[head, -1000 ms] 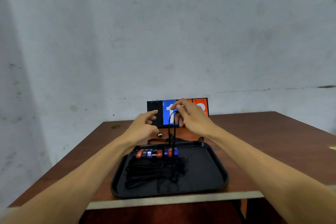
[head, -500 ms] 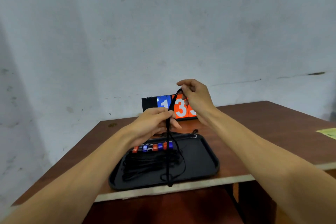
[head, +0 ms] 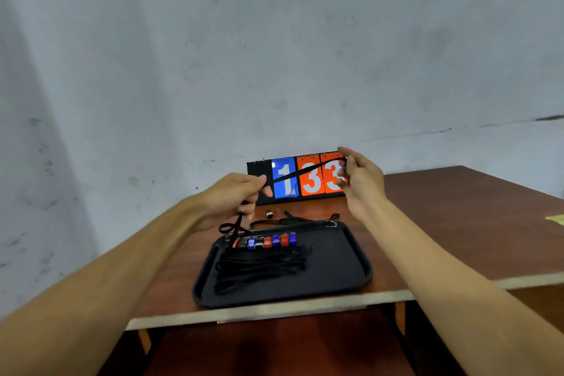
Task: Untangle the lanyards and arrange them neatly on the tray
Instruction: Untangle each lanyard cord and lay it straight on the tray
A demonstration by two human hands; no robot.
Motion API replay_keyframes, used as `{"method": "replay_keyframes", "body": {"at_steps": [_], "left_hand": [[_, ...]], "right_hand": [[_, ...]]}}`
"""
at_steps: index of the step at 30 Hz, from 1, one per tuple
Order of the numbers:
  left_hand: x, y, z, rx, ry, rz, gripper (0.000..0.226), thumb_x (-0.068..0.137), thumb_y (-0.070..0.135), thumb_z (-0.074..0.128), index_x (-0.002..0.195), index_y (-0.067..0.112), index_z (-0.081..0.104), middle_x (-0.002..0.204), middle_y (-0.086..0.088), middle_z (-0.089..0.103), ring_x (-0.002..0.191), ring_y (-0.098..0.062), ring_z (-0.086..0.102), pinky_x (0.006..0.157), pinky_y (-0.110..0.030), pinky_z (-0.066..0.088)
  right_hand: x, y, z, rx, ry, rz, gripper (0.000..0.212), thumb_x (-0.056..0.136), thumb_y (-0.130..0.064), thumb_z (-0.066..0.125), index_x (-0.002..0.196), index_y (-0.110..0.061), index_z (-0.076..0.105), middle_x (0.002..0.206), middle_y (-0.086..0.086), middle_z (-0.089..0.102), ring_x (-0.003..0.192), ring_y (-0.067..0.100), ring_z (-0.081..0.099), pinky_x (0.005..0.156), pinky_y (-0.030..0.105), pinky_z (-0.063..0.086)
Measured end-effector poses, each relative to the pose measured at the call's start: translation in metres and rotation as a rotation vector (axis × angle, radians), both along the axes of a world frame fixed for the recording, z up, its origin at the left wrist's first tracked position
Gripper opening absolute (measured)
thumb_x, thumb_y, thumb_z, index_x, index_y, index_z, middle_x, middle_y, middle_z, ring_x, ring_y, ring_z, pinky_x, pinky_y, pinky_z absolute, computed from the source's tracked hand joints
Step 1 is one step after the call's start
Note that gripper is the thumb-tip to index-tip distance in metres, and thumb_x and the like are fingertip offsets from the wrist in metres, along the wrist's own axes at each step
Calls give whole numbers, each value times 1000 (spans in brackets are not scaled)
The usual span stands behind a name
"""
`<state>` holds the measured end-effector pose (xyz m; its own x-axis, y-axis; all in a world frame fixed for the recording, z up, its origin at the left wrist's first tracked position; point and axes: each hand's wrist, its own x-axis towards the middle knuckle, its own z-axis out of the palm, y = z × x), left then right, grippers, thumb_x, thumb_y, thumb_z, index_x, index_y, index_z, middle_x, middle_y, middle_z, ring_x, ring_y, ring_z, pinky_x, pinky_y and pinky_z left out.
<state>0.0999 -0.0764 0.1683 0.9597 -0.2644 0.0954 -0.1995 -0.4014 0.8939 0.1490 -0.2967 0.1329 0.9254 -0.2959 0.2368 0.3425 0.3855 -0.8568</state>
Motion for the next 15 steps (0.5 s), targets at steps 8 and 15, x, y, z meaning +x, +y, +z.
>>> {"method": "replay_keyframes", "body": {"at_steps": [8,15], "left_hand": [[-15,-27,10,-348,-83,-37,21,102,13,35,97,2,53,60,0,31,49,-14,36,55,-30,49],[-11,-25,11,-313,-330,126,29,101,14,37,83,8,58,58,-1,46,54,-8,46,59,-16,42]], "right_hand": [[-15,46,-29,-146,-36,140,25,100,-9,43,106,-9,67,79,2,56,64,8,48,63,22,47],[-34,80,-18,-139,-8,401,28,103,-9,33,86,-11,55,77,5,59,74,18,63,85,37,54]]}}
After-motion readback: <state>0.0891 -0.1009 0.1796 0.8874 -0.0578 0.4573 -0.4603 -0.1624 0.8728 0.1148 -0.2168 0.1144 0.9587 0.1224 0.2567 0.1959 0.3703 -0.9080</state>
